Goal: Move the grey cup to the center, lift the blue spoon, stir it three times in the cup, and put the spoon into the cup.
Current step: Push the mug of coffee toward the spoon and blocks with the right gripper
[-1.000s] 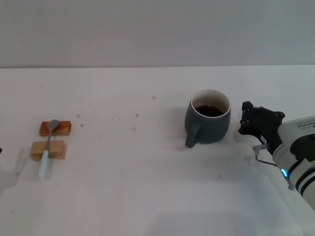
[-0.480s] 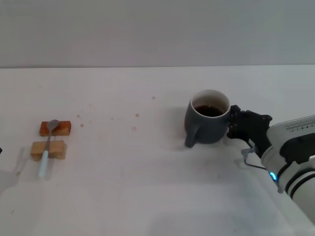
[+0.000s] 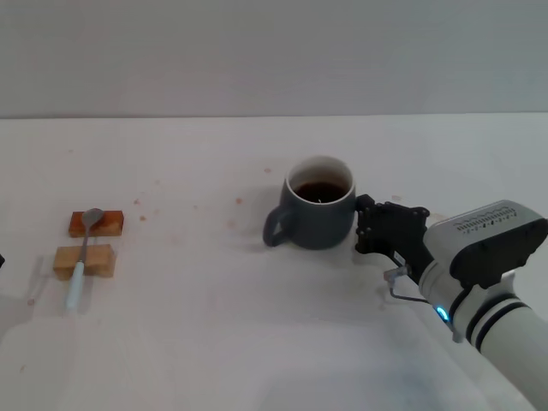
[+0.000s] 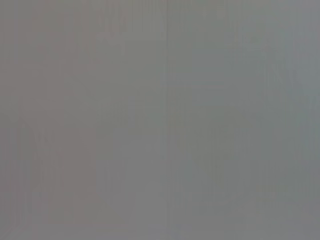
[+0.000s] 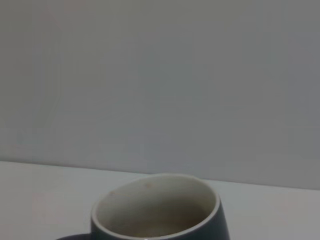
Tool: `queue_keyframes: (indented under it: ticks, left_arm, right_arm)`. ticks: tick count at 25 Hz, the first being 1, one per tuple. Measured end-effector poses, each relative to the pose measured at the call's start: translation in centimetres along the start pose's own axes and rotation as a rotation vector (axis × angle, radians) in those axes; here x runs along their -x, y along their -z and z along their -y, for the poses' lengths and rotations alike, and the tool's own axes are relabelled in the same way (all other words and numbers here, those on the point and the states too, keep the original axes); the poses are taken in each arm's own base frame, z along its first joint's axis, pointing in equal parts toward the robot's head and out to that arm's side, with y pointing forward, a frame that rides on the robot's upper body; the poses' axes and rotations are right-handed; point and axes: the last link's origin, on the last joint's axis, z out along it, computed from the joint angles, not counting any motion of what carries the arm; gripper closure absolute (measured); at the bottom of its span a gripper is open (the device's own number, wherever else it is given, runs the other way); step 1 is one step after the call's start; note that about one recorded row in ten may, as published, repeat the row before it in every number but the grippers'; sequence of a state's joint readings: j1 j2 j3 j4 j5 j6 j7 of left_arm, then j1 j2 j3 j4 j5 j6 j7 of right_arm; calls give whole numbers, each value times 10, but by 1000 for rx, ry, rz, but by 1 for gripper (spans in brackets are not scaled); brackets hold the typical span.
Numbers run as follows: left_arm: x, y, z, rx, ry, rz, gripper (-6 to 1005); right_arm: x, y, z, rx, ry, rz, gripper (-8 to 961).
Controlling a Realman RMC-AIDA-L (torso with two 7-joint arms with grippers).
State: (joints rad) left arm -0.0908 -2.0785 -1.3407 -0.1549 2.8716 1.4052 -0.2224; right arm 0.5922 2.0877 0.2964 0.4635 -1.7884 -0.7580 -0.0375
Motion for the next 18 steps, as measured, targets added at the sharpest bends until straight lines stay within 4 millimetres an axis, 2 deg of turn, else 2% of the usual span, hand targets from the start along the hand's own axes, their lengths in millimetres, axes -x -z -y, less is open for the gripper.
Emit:
queue_keyframes:
  ticks: [8,13,16,18]
  left_arm:
    - [0,-1,0,1,0,-1,198]
    - [0,-1,0,2,0,-2,198]
    - [0,-1,0,2,0,-2,198]
    - [0,-1,0,2,0,-2,199]
  right_arm:
    - [5,-3,-18,70,21,13,954]
    - [5,-3,-23,85,21,14,954]
    - [5,-3,-22,84,23,14,954]
    - [4,-2,-13,58,29,12,954]
